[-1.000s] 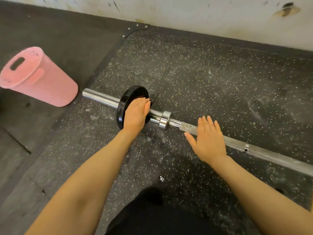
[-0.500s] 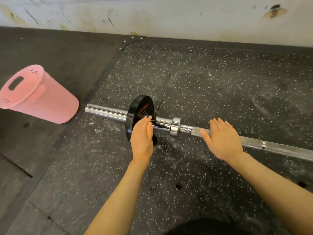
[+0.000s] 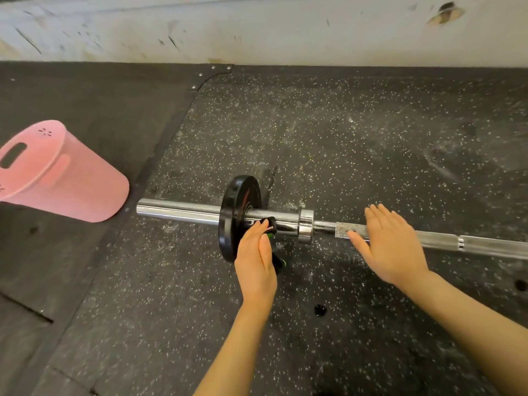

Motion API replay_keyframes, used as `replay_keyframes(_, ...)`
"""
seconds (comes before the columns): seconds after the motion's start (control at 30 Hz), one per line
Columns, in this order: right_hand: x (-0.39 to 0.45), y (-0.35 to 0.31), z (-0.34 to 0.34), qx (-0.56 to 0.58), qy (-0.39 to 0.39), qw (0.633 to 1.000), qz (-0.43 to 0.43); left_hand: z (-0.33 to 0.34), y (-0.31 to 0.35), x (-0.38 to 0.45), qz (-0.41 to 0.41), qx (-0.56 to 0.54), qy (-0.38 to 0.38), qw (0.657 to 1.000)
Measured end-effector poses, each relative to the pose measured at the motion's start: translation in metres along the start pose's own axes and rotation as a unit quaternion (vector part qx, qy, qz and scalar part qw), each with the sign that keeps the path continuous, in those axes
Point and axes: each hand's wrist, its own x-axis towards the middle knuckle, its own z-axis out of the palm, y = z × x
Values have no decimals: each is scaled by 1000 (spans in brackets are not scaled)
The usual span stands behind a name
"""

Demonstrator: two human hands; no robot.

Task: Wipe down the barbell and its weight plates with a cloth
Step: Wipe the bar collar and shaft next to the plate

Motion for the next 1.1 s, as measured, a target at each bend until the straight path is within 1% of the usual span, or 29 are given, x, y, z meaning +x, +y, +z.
replay_keyframes(0.1,-15,-6,2,3,7,1000,1,-2,-3,-4,33,16,-26,999)
replay_keyframes(0.2,-26,-12,6,14,19,1000,10,-3,-4,-7,36,17,-27,999)
replay_keyframes(0.3,-27,-21,9,30,27,999,15,-2,-2,-5,57,36,-28,997)
replay_keyframes(0.4,-27,-29,12,28,35,999,6,5,3,1,81,74,-68,992)
replay_keyframes(0.47,-30,-30,13,25,37,999,3,13,9,5,113,121,-127,978)
replay_keyframes(0.53,-31,-30,13,26,38,999,5,22,13,6,163,207,-184,947)
replay_keyframes(0.6,-31,-31,13,25,40,999,7,24,12,6,187,269,-211,921)
replay_keyframes(0.67,-30,-30,13,22,40,999,7,21,8,8,195,295,-218,910)
replay_keyframes(0.77,-29,-27,13,19,38,999,2,7,-3,17,191,335,-219,896)
replay_keyframes(0.83,-29,-25,13,16,36,999,-2,-2,-10,24,169,357,-211,894)
replay_keyframes(0.93,-30,-25,14,18,39,999,-4,-5,-14,24,130,358,-192,904)
replay_keyframes(1.03,-30,-25,14,14,35,999,-4,7,-1,19,80,324,-168,928)
replay_keyframes(1.1,-30,-26,15,13,35,999,-3,16,9,17,93,311,-181,929)
